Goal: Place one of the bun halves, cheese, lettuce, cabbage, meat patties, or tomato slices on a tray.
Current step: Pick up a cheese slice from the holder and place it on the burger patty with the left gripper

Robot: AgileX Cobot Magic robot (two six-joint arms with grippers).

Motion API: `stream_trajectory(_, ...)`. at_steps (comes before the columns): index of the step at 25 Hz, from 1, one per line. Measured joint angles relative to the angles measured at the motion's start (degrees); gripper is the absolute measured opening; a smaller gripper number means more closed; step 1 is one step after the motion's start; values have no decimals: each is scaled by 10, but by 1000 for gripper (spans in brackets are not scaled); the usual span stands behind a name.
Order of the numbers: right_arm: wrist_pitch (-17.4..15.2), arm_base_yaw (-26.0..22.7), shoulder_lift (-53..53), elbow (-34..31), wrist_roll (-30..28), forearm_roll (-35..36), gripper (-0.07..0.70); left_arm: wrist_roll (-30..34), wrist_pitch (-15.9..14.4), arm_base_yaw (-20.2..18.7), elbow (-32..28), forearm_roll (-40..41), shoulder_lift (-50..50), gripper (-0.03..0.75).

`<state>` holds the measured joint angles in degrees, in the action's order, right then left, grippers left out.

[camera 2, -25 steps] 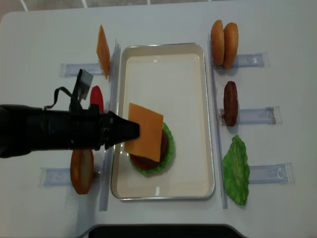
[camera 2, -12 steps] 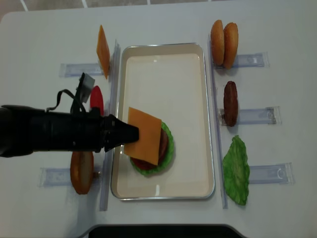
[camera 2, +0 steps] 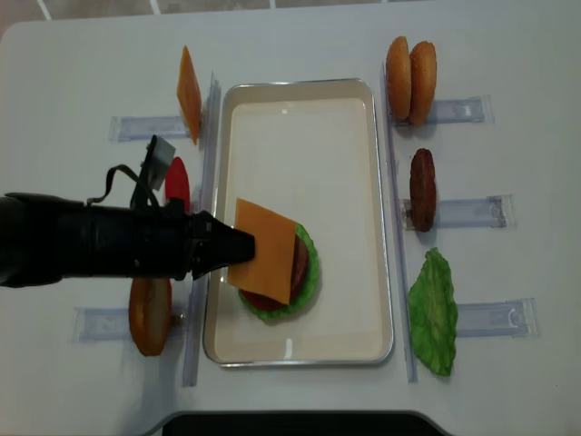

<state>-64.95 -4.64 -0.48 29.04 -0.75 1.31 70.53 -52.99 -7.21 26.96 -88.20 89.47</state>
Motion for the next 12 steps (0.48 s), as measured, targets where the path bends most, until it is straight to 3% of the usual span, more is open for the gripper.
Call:
stream_trajectory(4, 0, 0, 0, 0, 0, 0, 244, -3, -1, 0, 0, 0, 0, 99)
stream_trajectory(9, 0, 0, 0, 0, 0, 0, 244, -21, -1, 0, 0, 3, 0, 336)
stream_trajectory(12, 0, 0, 0, 0, 0, 0, 244, -35, 0, 0, 0, 8, 0, 409)
